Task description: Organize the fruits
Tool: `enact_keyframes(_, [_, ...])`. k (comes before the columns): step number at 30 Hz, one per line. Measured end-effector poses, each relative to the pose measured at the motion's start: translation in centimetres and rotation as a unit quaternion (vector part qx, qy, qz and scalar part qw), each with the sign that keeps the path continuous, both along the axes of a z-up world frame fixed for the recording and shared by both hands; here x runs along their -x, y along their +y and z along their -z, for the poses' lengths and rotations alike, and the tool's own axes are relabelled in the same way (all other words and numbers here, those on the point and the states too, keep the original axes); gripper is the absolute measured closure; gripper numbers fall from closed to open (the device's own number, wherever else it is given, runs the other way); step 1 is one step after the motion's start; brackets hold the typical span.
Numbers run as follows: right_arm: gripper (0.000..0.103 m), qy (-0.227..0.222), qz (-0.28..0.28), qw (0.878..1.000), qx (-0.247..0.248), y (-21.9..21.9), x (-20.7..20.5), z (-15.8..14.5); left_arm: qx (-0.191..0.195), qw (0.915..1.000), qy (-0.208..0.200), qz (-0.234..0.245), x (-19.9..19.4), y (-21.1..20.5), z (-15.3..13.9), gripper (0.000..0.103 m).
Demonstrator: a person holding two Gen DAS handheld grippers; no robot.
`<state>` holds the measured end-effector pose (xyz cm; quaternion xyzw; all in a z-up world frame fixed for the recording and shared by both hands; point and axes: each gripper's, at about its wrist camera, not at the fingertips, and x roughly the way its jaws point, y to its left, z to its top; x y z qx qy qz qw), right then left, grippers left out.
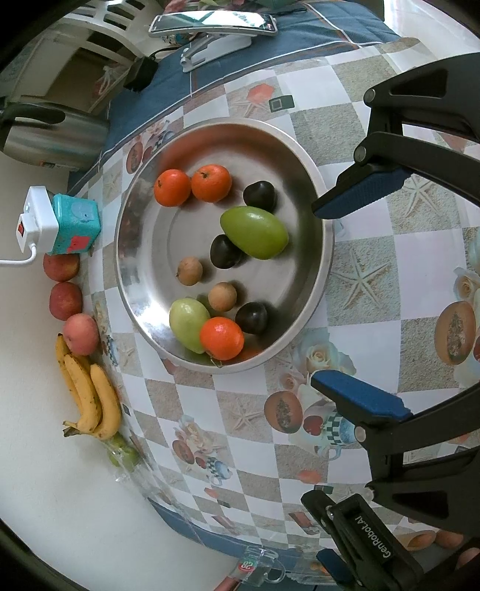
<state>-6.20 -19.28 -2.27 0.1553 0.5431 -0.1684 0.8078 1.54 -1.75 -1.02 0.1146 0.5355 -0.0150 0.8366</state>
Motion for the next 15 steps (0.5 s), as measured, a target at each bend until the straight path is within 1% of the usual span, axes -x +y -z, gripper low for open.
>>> enact_keyframes(15, [0.018, 0.004, 0.002, 1.0, -0.001, 0.05, -0.06, 0.13, 0.0, 1.0, 0.001, 0.001, -0.04, 0.03, 0.07, 0.0])
